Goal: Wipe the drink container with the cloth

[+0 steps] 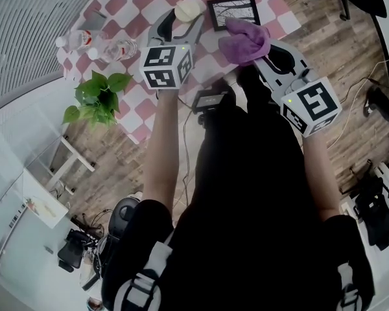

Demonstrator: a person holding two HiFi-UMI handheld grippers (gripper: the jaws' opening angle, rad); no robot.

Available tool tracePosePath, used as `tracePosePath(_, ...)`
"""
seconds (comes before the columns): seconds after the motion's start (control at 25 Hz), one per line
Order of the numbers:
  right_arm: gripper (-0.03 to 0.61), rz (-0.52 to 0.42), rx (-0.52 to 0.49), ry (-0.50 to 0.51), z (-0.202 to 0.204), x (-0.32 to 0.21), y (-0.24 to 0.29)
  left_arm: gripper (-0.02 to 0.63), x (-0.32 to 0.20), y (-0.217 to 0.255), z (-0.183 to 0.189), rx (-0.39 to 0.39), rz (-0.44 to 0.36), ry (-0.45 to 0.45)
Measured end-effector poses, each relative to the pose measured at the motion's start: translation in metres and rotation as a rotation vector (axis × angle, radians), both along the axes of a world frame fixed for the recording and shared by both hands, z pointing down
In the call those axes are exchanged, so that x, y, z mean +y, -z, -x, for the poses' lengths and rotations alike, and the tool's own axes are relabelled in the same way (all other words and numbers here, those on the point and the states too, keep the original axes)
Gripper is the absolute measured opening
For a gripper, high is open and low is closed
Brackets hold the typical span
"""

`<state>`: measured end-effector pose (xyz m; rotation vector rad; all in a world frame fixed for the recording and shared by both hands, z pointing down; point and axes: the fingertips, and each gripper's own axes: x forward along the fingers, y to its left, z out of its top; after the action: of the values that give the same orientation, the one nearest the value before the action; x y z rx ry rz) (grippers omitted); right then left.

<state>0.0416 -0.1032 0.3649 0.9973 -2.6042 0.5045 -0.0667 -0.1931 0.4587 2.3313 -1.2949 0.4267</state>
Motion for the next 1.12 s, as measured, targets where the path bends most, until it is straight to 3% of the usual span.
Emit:
tracePosePath(0.2,0.054,-0.01,0.0,0.012,0.005,-0.001,0.003,0.287,0.009,0.002,0.004,0.059,0.045,0.026)
tracePosePath(0.44,0.055,-0.013,0.003,0.043,0.018,0.0,0.001,0.282,0.024,0.007,0.014,0.274,0.177,0.085)
tracePosePath(0.84,0.058,-0.004,0.03,0.109,0.04,0.003,-0.016,0.282,0.044,-0.005,0.018,0.448,0.294,0.126)
tracePosePath(1.12,0.063,0.021,0.109,0.172,0.064,-0.005,-0.052,0.282,0.05,-0.013,0.019,0.479,0.318,0.14)
